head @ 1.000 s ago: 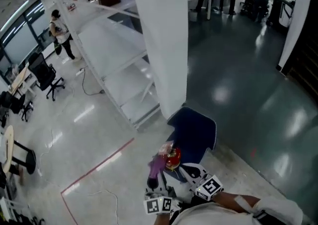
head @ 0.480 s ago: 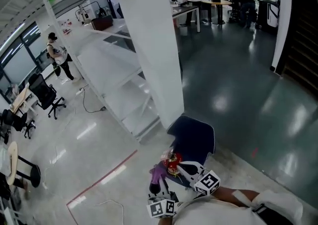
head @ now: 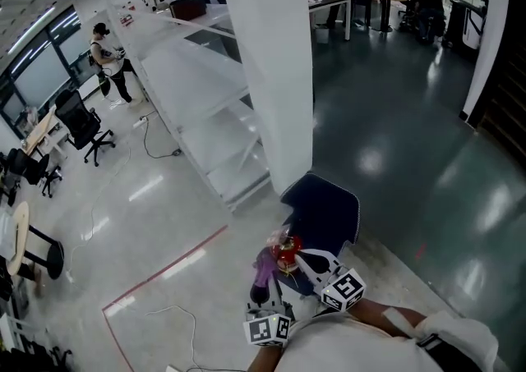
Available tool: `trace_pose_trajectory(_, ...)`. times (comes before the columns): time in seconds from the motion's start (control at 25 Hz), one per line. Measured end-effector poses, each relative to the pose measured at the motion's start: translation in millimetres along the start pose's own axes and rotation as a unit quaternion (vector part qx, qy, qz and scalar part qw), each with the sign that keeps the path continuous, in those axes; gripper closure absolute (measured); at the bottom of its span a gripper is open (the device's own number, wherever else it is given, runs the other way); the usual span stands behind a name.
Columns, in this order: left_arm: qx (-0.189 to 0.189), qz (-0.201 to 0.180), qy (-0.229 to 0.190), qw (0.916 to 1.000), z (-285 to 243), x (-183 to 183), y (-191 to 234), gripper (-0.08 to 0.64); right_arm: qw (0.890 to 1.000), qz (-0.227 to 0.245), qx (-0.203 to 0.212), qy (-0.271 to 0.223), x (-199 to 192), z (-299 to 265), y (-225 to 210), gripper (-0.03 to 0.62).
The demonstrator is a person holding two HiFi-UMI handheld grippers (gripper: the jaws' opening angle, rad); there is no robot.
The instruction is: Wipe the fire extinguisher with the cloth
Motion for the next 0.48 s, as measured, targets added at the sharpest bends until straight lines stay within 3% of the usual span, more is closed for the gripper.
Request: trace_pose_trajectory(0.48,-0.001,0.008,-0.007,0.9999,-4.4,-2.8,-3.7,0.497,1.0,0.01,0.013,-0.002,5.4,-4.1,-3.8,0.58)
Point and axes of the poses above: the fingertips, and each gripper's own axes: z backward along the fingers, y to its left, x out of its top, the point moved 3 cm from there along z, backward along the fingers, and after that the axes turned 3 degrees about -x, right-handed, at the moved point
